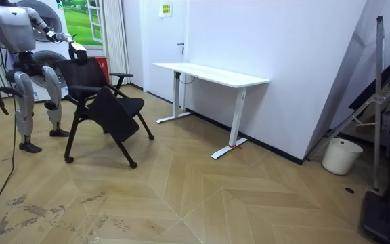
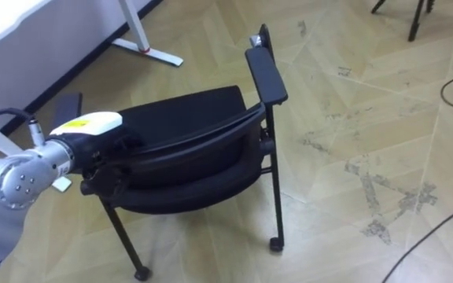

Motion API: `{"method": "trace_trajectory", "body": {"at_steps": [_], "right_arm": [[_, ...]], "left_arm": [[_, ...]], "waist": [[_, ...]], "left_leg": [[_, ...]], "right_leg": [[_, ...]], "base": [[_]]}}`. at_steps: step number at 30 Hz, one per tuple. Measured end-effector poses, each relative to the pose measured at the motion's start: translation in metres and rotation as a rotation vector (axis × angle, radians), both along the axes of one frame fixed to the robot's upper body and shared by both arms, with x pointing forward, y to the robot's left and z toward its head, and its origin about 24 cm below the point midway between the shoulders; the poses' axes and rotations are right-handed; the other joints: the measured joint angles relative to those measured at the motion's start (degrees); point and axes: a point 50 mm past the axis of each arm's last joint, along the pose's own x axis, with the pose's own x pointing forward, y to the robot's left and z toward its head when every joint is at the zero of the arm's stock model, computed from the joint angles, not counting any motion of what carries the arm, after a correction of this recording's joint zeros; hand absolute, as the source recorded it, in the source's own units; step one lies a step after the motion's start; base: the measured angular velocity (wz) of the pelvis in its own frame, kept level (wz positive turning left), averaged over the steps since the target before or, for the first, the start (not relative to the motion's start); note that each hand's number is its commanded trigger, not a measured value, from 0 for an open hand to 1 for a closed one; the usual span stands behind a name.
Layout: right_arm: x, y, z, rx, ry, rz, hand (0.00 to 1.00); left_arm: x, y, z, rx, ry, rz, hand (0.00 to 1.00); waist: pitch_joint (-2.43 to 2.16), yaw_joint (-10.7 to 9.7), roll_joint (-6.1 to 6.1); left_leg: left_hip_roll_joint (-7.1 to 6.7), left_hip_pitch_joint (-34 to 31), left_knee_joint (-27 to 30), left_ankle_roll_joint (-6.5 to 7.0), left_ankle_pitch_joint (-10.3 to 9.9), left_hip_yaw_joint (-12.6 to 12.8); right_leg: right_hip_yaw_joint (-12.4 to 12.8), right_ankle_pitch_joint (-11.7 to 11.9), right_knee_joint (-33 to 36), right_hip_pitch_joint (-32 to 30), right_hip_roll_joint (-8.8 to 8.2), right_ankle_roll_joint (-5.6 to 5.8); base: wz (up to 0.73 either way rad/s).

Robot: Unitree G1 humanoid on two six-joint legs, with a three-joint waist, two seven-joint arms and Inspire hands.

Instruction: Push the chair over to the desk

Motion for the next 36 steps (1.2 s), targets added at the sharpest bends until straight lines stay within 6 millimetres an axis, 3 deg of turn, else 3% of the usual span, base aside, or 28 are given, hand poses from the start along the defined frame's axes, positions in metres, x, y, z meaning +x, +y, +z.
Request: {"method": "trace_trajectory", "body": {"at_steps": [13,17,22,26,30,34,36], "right_arm": [[0.000,-0.001,0.000,0.000,-0.010,-0.027,0.00],[0.002,-0.008,0.003,-0.029,-0.028,-0.075,0.00],[0.010,-0.024,0.011,-0.147,-0.003,0.038,0.00],[0.031,-0.049,0.028,-0.333,-0.001,0.246,0.00],[0.076,-0.081,0.068,-0.568,-0.091,0.438,0.00],[0.121,-0.085,0.108,-0.784,-0.218,0.599,0.00],[0.154,-0.076,0.148,-0.968,-0.328,0.741,0.00]], "left_arm": [[-0.001,-0.002,-0.003,-0.008,0.011,-0.002,1.00],[-0.003,-0.001,-0.005,-0.004,0.016,0.010,1.00],[-0.005,0.001,-0.007,0.004,0.002,0.026,1.00],[-0.004,0.003,-0.006,0.010,-0.012,0.032,1.00],[-0.003,0.004,-0.004,0.013,-0.025,0.032,1.00],[-0.003,0.003,0.001,0.022,-0.036,0.021,1.00],[-0.004,0.004,0.003,0.032,-0.034,0.015,1.00]], "waist": [[0.00,-0.2,0.13],[0.04,-0.8,0.14],[0.29,-1.5,-0.36],[0.10,-1.5,-1.10],[-0.17,-0.4,-2.27],[-0.66,0.1,-3.22],[-0.63,0.4,-3.44]], "left_leg": [[0.03,0.6,0.0,0.00,0.0,0.1],[0.03,1.0,0.0,0.00,0.0,0.1],[0.02,0.5,0.0,0.00,0.0,0.1],[0.03,-0.1,0.2,0.01,0.0,0.2],[0.07,-0.1,0.2,0.02,0.0,0.2],[0.11,-0.5,0.4,0.02,0.0,0.2],[0.10,-0.5,0.3,0.02,0.0,0.3]], "right_leg": [[0.3,0.0,0.1,0.4,0.03,-0.02],[0.2,0.0,0.1,1.0,0.06,-0.02],[0.0,0.0,0.1,0.5,0.03,-0.01],[0.4,0.0,1.0,-0.5,-0.01,0.03],[1.3,0.0,1.6,-1.4,-0.01,0.03],[1.7,0.0,1.9,-2.1,0.00,0.03],[2.0,0.0,2.1,-2.3,0.00,0.02]], "base": [[0.00],[0.01],[0.02],[-0.05],[-0.11],[-0.06],[-0.06]]}}
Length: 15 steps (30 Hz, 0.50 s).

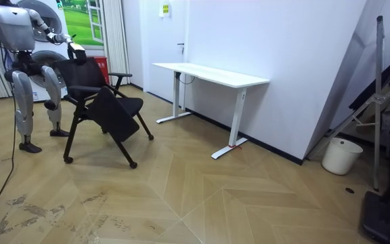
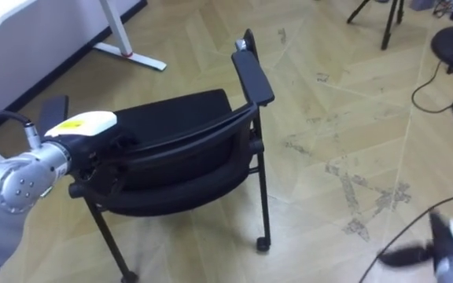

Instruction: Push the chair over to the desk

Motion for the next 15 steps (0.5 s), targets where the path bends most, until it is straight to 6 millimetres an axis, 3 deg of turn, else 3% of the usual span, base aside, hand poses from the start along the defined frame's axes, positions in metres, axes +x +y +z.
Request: {"method": "trace_trajectory", "body": {"at_steps": [3,5,12,15], "right_arm": [[0.032,0.013,0.040,-0.141,-0.124,0.115,0.00],[0.041,0.020,0.057,-0.214,-0.166,0.166,0.00],[0.059,0.074,0.124,-0.424,-0.346,0.455,0.00],[0.063,0.094,0.141,-0.497,-0.375,0.560,0.00]], "left_arm": [[0.000,-0.001,0.002,0.005,0.001,-0.008,1.00],[-0.001,-0.002,0.002,0.006,0.002,-0.022,1.00],[-0.002,-0.003,0.005,-0.020,0.000,-0.090,1.00],[-0.005,-0.003,0.005,-0.019,-0.005,-0.120,1.00]], "waist": [[-0.06,0.0,-0.08],[-0.08,0.7,-0.02],[0.04,3.1,0.68],[0.20,4.3,0.43]], "left_leg": [[0.01,-0.1,0.0,0.00,0.0,-0.1],[0.02,0.0,0.0,0.00,0.0,0.0],[0.09,0.2,-0.2,0.00,0.0,0.2],[0.08,0.9,-0.4,0.00,0.0,-0.2]], "right_leg": [[-0.2,0.0,0.0,0.0,0.01,0.00],[-0.2,0.0,0.0,0.1,0.01,-0.01],[0.1,0.0,0.0,0.2,-0.01,-0.02],[0.4,0.0,0.1,0.6,-0.01,-0.02]], "base": [[0.03],[-0.03],[-0.05],[-0.08]]}}
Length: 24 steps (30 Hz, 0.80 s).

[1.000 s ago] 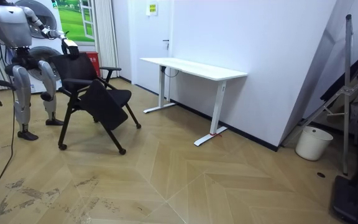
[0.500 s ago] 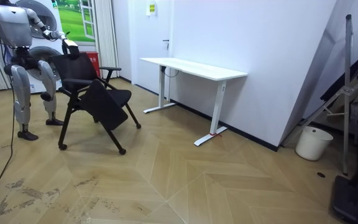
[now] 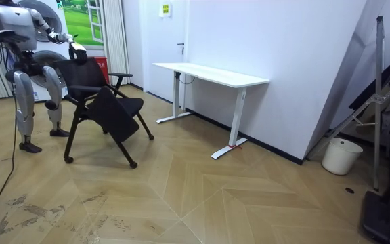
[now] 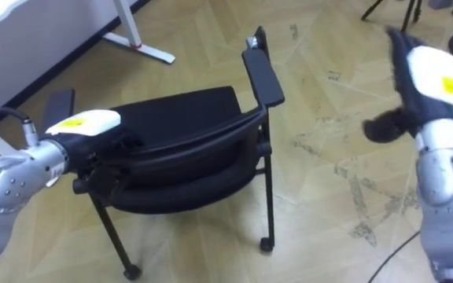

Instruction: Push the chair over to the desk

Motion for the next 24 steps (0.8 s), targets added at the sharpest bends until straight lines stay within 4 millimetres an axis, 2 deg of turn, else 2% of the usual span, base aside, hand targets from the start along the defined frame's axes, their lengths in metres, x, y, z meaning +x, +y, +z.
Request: {"method": "trace_trajectory", "body": {"at_steps": [4,6,9,13,14,15,16,17,18,21,24], "right_arm": [[0.005,0.027,0.019,-0.062,-0.048,0.112,0.00],[0.009,0.040,0.030,-0.089,-0.072,0.171,0.00],[0.012,0.051,0.033,-0.145,-0.055,0.218,0.00],[0.013,0.057,0.028,-0.199,-0.003,0.248,0.00],[0.012,0.058,0.027,-0.202,0.013,0.260,0.00],[0.012,0.060,0.025,-0.204,0.023,0.275,0.00],[0.012,0.063,0.024,-0.209,0.025,0.288,0.00],[0.010,0.070,0.025,-0.222,0.015,0.328,0.00],[0.007,0.073,0.025,-0.232,0.021,0.353,0.00],[0.006,0.080,0.017,-0.242,0.079,0.390,0.00],[0.005,0.084,0.013,-0.242,0.129,0.416,0.00]], "left_arm": [[-0.001,-0.001,0.002,-0.009,-0.004,-0.030,1.00],[-0.002,-0.003,0.004,-0.011,-0.012,-0.053,1.00],[-0.002,-0.005,0.007,-0.013,-0.021,-0.084,1.00],[-0.003,-0.008,0.007,-0.027,-0.019,-0.115,1.00],[-0.004,-0.010,0.006,-0.030,-0.015,-0.127,1.00],[-0.005,-0.010,0.005,-0.027,-0.012,-0.134,1.00],[-0.005,-0.007,0.006,-0.015,-0.011,-0.134,1.00],[-0.006,0.002,0.013,0.005,-0.016,-0.130,1.00],[-0.007,0.006,0.012,0.000,-0.011,-0.117,1.00],[-0.007,0.007,0.010,-0.001,-0.006,-0.109,1.00],[-0.005,0.001,0.011,0.000,-0.023,-0.122,1.00]], "waist": [[0.35,0.4,-0.53],[0.62,1.3,-0.96],[0.84,1.7,-1.32],[0.85,2.3,-1.30],[1.05,2.5,-0.79],[1.52,2.8,0.34],[1.55,3.1,0.38],[1.28,3.4,-0.59],[1.38,2.4,0.45],[1.40,1.6,0.31],[1.26,1.7,-0.13]], "left_leg": [[-0.01,0.4,-0.1,0.00,0.0,-0.1],[-0.01,0.5,-0.1,0.00,0.0,-0.2],[-0.01,0.6,-0.1,0.00,0.0,-1.7],[0.11,0.9,-0.1,0.02,0.0,-2.5],[0.60,1.2,-0.1,0.04,0.1,-4.6],[2.58,1.9,-0.3,0.07,0.1,-8.6],[3.33,2.0,-0.2,0.06,0.1,-10.7],[3.53,0.7,0.6,-0.37,-0.3,-11.4],[4.05,-0.1,1.4,-1.11,-1.6,-10.3],[3.57,0.6,-0.2,-1.18,-1.4,-7.0],[3.25,1.0,-0.8,-1.29,-1.4,-6.4]], "right_leg": [[-0.3,0.0,0.0,0.5,0.04,0.00],[-0.3,0.0,-0.1,0.7,0.05,0.00],[-0.8,0.0,0.2,0.7,0.13,-0.01],[-2.1,0.0,1.3,0.6,0.16,-0.01],[-2.9,0.0,4.5,-0.6,0.43,0.02],[-3.2,-1.4,10.4,-4.4,1.46,-0.87],[-1.2,-1.8,8.7,-5.9,3.05,-1.78],[0.9,3.2,0.9,-8.2,4.38,-3.44],[-2.1,5.0,1.8,-8.2,4.87,-4.68],[-2.0,4.9,1.8,-7.4,5.28,-4.74],[-1.9,4.8,1.6,-7.8,5.74,-4.61]], "base": [[0.05],[0.00],[0.08],[0.10],[-0.17],[-0.26],[-0.39],[0.04],[0.18],[0.21],[0.01]]}}
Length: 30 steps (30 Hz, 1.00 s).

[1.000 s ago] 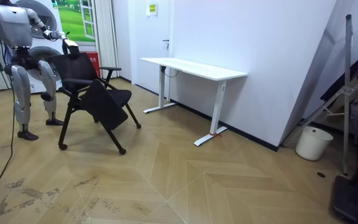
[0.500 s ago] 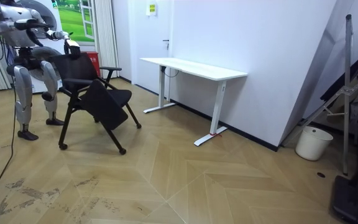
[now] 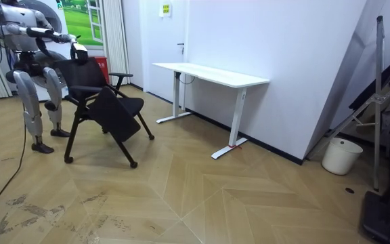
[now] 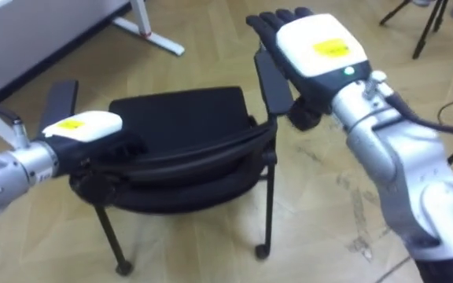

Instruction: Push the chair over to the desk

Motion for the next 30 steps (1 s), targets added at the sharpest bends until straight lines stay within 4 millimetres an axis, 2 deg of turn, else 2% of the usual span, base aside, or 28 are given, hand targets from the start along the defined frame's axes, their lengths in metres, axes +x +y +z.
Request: {"method": "trace_trajectory", "body": {"at_steps": [5,9,12,20,30], "right_arm": [[-0.003,0.009,-0.007,-0.004,0.079,0.044,0.00],[-0.009,0.011,-0.014,-0.021,0.153,0.064,0.00],[-0.016,0.013,-0.023,-0.052,0.230,0.074,0.00],[-0.025,0.016,-0.029,-0.112,0.356,0.094,0.00],[-0.028,0.020,-0.035,-0.072,0.443,0.109,0.00]], "left_arm": [[0.002,0.000,-0.005,-0.003,0.018,0.015,1.00],[0.001,-0.006,-0.009,-0.001,0.009,-0.002,1.00],[0.000,-0.009,-0.012,-0.001,0.009,-0.010,1.00],[-0.001,-0.015,-0.015,0.007,-0.003,-0.014,1.00],[0.000,-0.023,-0.021,-0.020,-0.012,0.000,1.00]], "waist": [[-0.15,-0.2,-0.39],[-0.25,-0.1,-0.46],[-0.40,0.9,-0.70],[-0.61,1.3,-1.04],[-0.57,1.8,-1.17]], "left_leg": [[-0.87,0.7,-0.1,0.01,-0.1,1.8],[-1.25,1.0,0.3,0.02,-0.1,1.9],[-1.26,1.3,0.2,0.02,-0.1,2.0],[-1.27,1.5,0.3,0.02,-0.1,1.7],[-1.29,1.5,0.3,0.03,-0.1,1.7]], "right_leg": [[0.9,-0.4,0.0,0.5,-0.70,0.59],[0.7,-0.5,0.0,0.9,-1.11,0.89],[0.7,-0.5,0.0,1.2,-1.14,0.91],[0.4,-0.6,0.0,1.6,-1.24,1.03],[-0.1,-0.6,0.0,1.8,-1.31,1.07]], "base": [[-0.09],[0.07],[-0.03],[0.00],[0.02]]}}
